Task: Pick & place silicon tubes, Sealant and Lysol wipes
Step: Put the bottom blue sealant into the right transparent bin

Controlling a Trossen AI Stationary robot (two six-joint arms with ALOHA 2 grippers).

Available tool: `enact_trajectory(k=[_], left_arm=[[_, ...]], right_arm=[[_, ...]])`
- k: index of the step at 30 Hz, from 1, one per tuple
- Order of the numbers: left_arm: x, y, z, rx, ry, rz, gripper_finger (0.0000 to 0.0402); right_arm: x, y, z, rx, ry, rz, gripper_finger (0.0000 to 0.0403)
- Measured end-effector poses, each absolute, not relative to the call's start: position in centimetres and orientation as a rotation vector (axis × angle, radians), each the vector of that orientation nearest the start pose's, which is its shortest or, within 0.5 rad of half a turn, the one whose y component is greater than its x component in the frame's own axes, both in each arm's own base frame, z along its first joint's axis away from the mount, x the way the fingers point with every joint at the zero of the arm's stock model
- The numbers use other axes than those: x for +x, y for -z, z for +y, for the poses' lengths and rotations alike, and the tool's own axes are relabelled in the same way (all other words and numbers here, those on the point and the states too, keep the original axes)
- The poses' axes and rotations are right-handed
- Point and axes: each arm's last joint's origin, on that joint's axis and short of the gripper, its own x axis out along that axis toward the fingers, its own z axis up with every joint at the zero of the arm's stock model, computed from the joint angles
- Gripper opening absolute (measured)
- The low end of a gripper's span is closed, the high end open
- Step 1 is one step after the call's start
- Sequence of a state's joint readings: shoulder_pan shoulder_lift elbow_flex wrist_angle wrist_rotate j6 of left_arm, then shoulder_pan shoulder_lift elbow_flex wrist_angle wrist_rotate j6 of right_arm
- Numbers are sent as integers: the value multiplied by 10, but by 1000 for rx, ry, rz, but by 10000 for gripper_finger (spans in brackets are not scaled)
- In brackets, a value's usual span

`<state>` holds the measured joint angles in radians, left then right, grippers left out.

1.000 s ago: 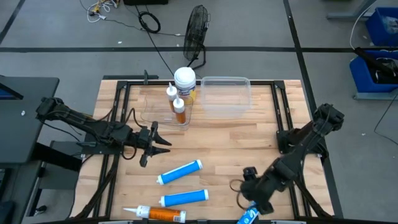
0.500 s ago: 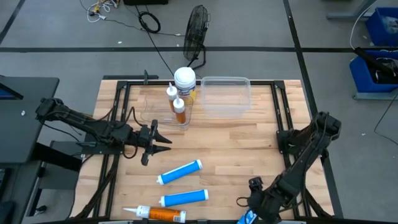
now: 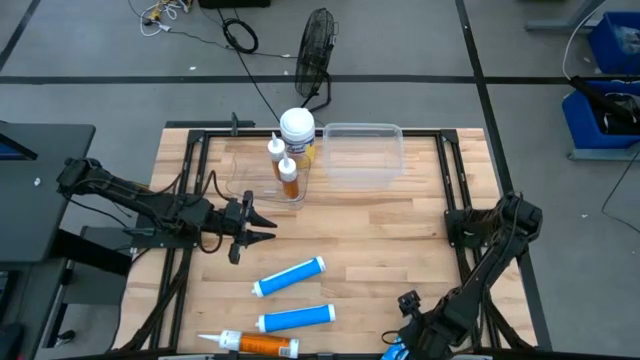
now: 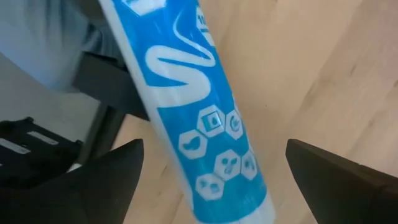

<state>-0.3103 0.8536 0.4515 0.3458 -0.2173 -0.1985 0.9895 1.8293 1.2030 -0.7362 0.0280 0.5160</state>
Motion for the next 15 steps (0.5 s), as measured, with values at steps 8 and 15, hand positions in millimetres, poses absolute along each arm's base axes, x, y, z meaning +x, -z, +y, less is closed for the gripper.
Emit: enact_trajectory(k=[8,15], left_arm=[[184,-256,-52,-184,87,63,122],[184,-256,-52,-183,87,66,122]], right_arm=[[204,-146,284,-250,-383,1382,398],[216,-140,277,-212,-351,1401,354]])
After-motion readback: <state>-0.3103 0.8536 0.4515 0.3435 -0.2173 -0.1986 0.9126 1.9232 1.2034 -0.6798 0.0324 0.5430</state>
